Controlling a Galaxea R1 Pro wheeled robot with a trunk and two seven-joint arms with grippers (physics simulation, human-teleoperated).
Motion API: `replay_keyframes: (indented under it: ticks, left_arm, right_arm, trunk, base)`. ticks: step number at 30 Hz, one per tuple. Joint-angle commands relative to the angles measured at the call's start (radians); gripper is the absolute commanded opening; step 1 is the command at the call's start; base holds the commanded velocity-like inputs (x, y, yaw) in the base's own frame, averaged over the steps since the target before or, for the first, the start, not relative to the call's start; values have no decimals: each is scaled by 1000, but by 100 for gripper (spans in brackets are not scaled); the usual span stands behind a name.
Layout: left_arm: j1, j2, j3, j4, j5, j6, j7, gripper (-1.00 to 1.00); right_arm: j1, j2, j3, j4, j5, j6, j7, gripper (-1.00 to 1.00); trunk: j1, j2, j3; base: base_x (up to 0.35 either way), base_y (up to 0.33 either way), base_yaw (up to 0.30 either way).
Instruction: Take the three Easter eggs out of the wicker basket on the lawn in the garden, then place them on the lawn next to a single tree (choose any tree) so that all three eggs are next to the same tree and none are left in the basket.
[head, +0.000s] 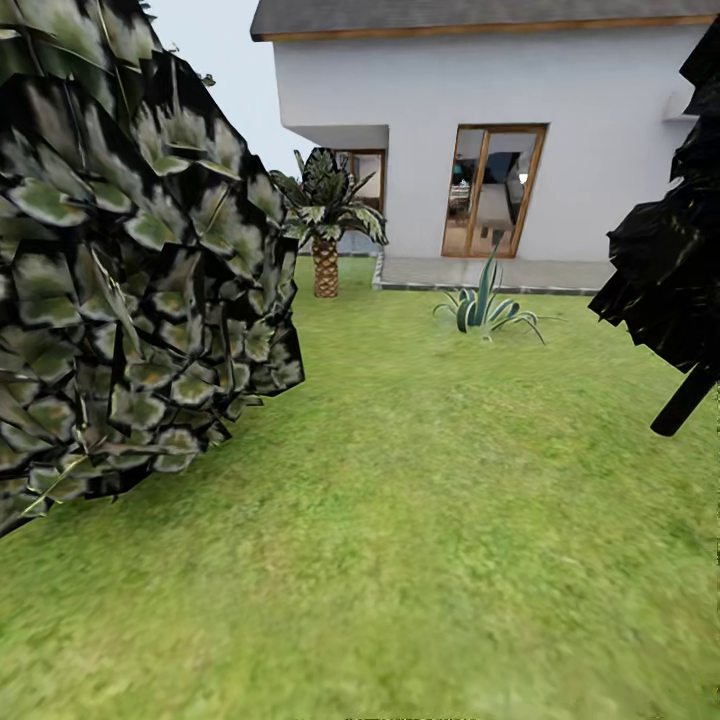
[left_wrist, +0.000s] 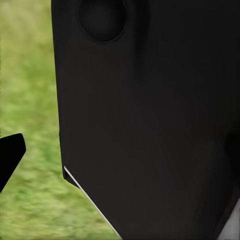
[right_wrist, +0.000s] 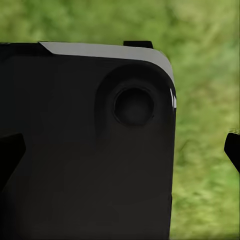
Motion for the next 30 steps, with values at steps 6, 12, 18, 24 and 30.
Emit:
replay_keyframes:
  ticks: [6,12,18,24,30]
  left_arm:
    - [0,0,4,-2,1,-1,0,100]
    - [0,0,4,-2,1,-1,0,100]
    - [1,0,4,-2,1,-1,0,100]
    - [1,0,4,-2,1,-1,0,100]
    - [1,0,4,-2,1,-1,0,100]
  right_arm:
    - [-1,0,0,0,1,-4,1,100]
    - [-1,0,3,0,11,-6,1,100]
    - [-1,1,3,0,12,-8,3,100]
    - [-1,3,3,0,16,-15,1,100]
    - [-1,2,3,0,15,-16,1,100]
  trunk:
    - [0,0,-5]
    - [0,0,-5]
    - [0,0,-5]
    - [0,0,-9]
    - [0,0,-13]
  base:
    - [0,0,-93]
    - [0,0,-8]
    - [0,0,5]
    - [0,0,196]
    - [0,0,259]
